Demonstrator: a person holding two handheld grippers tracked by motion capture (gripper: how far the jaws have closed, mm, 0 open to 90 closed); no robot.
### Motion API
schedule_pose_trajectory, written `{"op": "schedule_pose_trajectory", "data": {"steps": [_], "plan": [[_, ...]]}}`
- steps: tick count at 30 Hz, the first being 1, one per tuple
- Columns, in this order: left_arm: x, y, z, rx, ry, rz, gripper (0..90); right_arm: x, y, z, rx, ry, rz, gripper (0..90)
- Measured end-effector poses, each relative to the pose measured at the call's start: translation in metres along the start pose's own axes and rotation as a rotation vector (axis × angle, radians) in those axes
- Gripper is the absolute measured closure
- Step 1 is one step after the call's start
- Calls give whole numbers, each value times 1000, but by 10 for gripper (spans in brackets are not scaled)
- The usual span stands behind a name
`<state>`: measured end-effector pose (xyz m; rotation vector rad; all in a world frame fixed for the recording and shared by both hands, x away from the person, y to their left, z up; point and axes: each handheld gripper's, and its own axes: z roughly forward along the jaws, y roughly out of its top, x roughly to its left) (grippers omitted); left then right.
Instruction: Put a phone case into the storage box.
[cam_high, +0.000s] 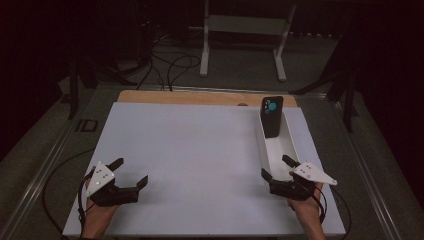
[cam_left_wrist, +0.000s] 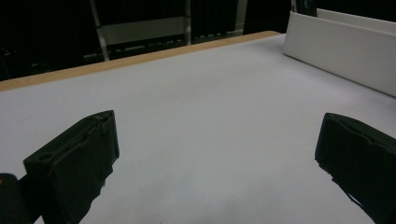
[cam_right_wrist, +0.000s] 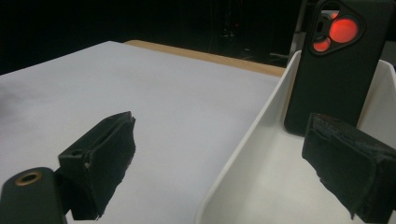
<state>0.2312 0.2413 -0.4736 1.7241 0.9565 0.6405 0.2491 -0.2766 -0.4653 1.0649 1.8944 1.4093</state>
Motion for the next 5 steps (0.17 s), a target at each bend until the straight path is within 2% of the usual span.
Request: {"op": "schedule_pose_trajectory", "data": {"steps": [5], "plan": [[-1, -1, 2, 6, 2, 5, 3, 1, -3, 0, 7, 4, -14, 93]]}}
